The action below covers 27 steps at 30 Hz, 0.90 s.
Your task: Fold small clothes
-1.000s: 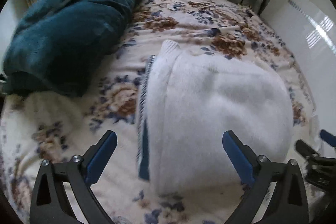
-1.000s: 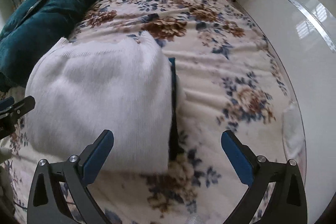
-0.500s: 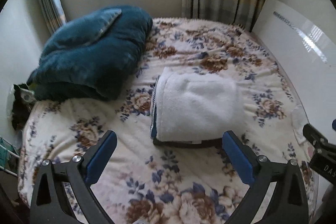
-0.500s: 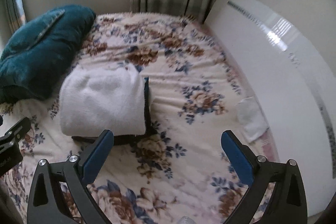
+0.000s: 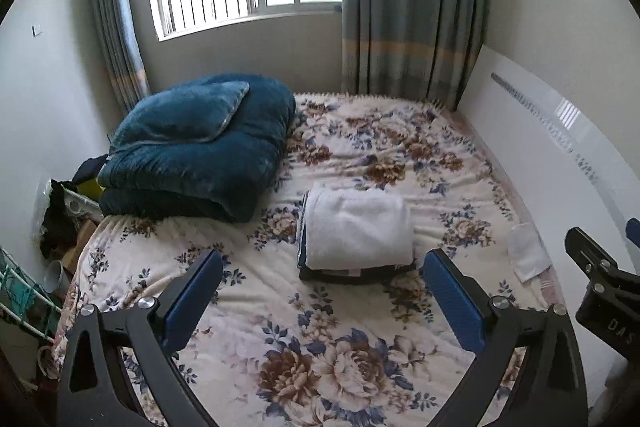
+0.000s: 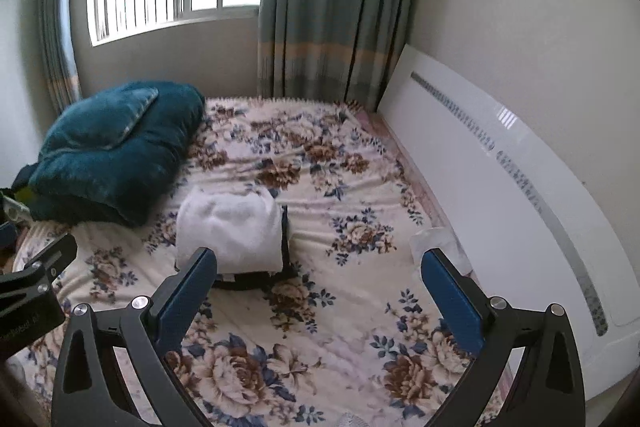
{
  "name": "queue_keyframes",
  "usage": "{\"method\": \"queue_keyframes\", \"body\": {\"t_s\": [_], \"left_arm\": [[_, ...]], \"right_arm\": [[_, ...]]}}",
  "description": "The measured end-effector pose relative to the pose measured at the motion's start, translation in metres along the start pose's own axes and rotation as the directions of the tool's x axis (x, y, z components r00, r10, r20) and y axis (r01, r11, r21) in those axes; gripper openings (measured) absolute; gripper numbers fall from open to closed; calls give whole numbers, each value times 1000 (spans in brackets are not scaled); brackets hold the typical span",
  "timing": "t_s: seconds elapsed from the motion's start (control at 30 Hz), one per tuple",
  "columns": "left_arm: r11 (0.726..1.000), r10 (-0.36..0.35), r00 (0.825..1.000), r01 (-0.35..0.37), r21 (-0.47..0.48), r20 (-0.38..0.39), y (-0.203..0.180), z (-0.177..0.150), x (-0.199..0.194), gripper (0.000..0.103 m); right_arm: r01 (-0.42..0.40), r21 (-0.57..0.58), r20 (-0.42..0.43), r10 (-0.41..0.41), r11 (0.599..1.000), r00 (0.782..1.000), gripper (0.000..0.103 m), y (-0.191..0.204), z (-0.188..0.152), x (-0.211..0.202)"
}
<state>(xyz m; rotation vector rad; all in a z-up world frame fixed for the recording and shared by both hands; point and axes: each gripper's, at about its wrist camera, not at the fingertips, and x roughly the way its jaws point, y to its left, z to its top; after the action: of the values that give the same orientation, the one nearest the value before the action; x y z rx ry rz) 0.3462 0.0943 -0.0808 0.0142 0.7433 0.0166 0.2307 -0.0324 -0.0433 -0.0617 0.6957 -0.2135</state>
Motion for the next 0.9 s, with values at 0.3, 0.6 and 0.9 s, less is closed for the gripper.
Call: {"method": "queue_keyframes", "body": {"t_s": [0.3,0.6,0.9], "left_arm": [[1000,3,998,-1,-30,66,1,-10,-75,103],[999,7,997,-4,-33,83,-2,-25,-105,103],[999,10,996,-7,-31,87,1,-30,-113,103]], "right_arm": [[-34,-13,79,35,999,996,103,-20,-9,-94],[-35,-17,126,37,999,991,103,-39,-20,-142],[-85,-10,129,86,996,988,103,-45,-23,-153]]}}
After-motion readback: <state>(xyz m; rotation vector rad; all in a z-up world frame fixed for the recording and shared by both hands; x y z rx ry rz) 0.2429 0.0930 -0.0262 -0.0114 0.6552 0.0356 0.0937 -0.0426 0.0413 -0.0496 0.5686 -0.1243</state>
